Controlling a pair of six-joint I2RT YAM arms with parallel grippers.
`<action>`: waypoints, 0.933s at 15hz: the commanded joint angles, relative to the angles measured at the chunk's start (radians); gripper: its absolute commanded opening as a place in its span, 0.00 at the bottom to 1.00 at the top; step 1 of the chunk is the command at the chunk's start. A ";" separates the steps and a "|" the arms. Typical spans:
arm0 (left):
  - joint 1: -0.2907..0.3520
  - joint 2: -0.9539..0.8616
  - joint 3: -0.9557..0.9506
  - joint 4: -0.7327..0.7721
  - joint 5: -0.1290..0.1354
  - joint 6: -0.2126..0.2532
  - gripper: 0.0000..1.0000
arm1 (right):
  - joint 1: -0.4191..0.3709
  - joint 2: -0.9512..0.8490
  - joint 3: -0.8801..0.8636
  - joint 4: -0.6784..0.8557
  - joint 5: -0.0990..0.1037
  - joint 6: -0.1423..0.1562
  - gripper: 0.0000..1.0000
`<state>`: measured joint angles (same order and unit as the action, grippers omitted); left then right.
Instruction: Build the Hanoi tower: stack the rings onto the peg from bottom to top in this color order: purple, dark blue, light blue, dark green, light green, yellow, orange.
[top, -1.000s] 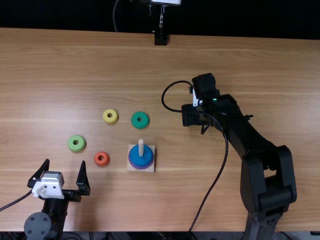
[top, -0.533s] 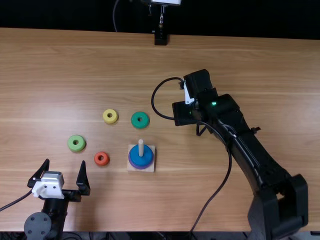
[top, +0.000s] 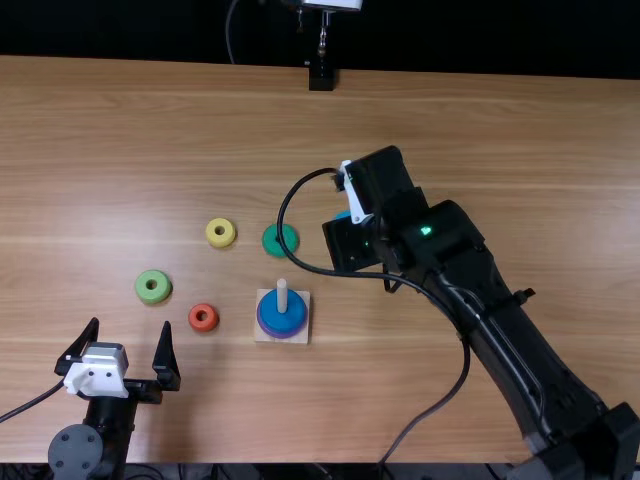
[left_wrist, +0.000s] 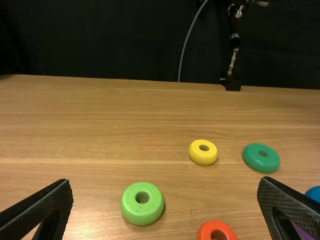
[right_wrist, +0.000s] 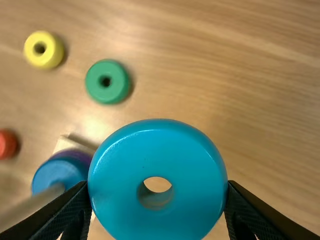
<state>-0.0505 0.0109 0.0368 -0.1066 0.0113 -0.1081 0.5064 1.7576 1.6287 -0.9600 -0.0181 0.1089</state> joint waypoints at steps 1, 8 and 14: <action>0.012 -0.011 -0.037 -0.004 0.000 0.007 1.00 | 0.038 -0.056 0.057 -0.020 -0.008 -0.032 0.00; 0.012 -0.011 -0.037 -0.004 0.000 0.007 1.00 | 0.202 -0.121 0.123 -0.120 -0.008 -0.033 0.00; 0.012 -0.011 -0.037 -0.004 0.000 0.007 1.00 | 0.236 -0.127 0.122 -0.142 -0.008 -0.026 0.00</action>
<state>-0.0505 0.0109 0.0368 -0.1066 0.0109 -0.1081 0.7330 1.6665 1.7164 -1.1030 -0.0231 0.0803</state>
